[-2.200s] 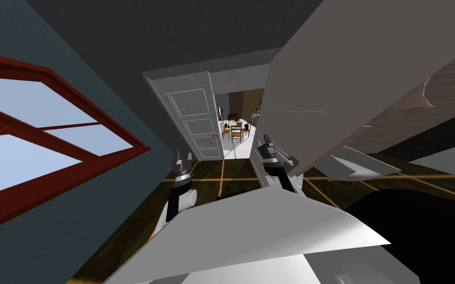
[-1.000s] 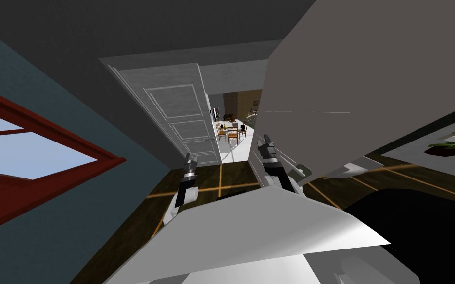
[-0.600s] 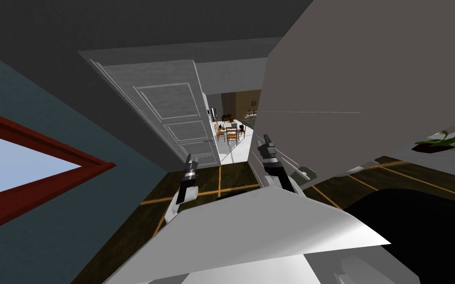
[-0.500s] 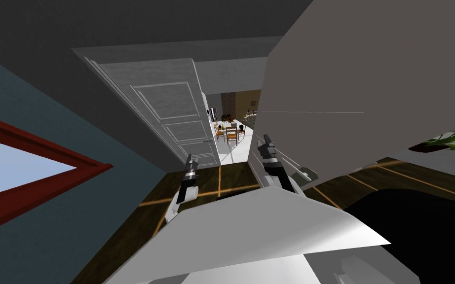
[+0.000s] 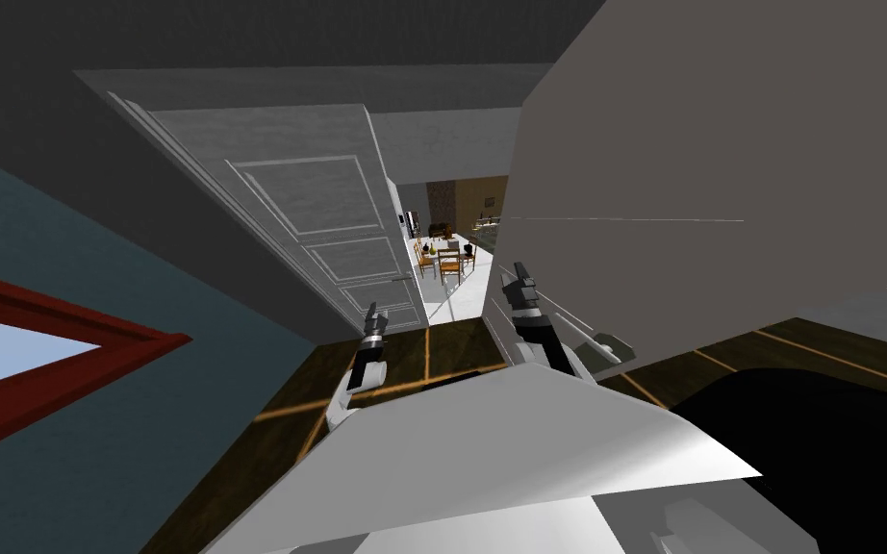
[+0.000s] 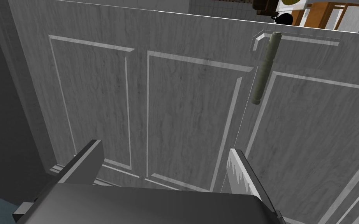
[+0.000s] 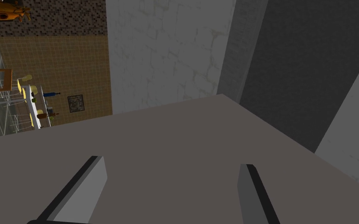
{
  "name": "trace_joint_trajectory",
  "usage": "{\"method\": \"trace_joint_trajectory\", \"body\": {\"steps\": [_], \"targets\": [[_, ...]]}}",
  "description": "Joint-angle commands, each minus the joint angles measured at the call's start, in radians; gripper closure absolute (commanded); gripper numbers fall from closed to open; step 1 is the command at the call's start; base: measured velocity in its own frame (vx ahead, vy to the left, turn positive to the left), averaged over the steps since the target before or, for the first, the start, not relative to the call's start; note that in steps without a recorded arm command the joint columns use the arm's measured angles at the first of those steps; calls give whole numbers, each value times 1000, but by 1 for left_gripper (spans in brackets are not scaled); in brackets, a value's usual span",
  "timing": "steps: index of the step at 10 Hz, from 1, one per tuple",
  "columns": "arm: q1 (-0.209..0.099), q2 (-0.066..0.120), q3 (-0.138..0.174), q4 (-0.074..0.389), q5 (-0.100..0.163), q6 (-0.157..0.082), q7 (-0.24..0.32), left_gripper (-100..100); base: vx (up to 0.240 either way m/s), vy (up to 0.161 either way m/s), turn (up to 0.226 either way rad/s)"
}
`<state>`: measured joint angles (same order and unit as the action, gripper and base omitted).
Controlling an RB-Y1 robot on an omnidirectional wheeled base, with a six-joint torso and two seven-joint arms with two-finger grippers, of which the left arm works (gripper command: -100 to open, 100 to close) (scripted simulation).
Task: Pull the door open
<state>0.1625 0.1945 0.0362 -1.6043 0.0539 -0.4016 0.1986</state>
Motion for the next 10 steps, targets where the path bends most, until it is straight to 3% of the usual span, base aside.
{"method": "trace_joint_trajectory", "body": {"steps": [1,8,10], "targets": [[-18,5,2,36,0,7,0,-100,103,4,-75],[-82,32,9,170,4,31,4,-100,99,12,-57],[-114,45,12,238,6,43,6,-100,159,20,-87]]}}
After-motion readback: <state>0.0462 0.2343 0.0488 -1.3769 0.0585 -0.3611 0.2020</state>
